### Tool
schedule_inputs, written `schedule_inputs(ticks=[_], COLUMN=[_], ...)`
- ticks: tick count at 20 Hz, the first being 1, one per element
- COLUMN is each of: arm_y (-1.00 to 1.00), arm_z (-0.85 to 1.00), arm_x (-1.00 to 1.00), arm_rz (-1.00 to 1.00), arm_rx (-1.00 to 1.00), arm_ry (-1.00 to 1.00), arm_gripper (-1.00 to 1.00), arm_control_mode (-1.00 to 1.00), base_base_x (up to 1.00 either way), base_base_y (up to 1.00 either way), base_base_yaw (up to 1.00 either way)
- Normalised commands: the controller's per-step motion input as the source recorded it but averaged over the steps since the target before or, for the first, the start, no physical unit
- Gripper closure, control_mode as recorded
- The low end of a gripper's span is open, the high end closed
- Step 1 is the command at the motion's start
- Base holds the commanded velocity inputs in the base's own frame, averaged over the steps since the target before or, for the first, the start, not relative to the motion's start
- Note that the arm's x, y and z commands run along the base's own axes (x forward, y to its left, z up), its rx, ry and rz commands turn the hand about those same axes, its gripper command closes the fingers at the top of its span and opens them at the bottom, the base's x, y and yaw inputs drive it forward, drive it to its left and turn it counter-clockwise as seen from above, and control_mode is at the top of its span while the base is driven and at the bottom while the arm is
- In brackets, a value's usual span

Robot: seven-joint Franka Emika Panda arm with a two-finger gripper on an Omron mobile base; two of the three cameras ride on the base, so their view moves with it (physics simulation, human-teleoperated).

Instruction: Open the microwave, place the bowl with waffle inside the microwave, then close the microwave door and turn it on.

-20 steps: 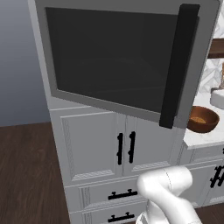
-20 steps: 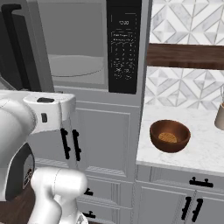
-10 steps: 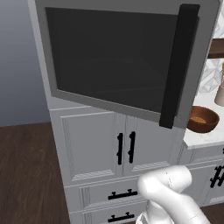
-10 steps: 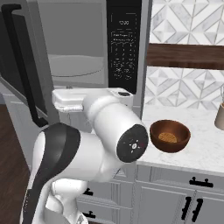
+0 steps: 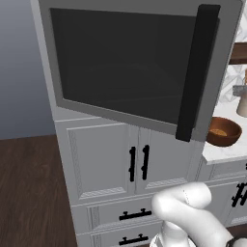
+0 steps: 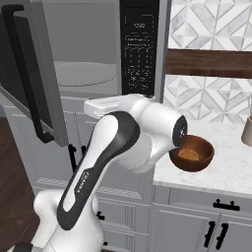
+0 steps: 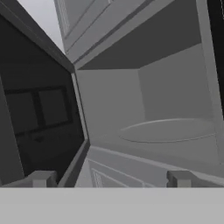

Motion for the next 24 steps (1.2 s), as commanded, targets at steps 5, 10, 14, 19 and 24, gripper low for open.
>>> schedule_inputs(ticks=[5, 10, 14, 19, 24], arm_y=[0.41, 0.38, 0.43, 0.58, 0.56], arm_z=[-0.34, -0.25, -0.14, -0.12, -0.03], arm_x=[0.58, 0.19, 0.00, -0.07, -0.35], arm_rz=[0.07, 0.07, 0.08, 0.05, 0.10], arm_rx=[0.00, 0.00, 0.00, 0.00, 0.00], arm_ry=[0.00, 0.00, 0.00, 0.00, 0.00], arm_gripper=[-1.00, -1.00, -1.00, -1.00, -1.00], arm_control_mode=[-1.00, -1.00, -1.00, -1.00, -1.00], base_base_x=[0.00, 0.00, 0.00, 0.00, 0.00], base_base_y=[0.00, 0.00, 0.00, 0.00, 0.00], base_base_yaw=[0.00, 0.00, 0.00, 0.00, 0.00])
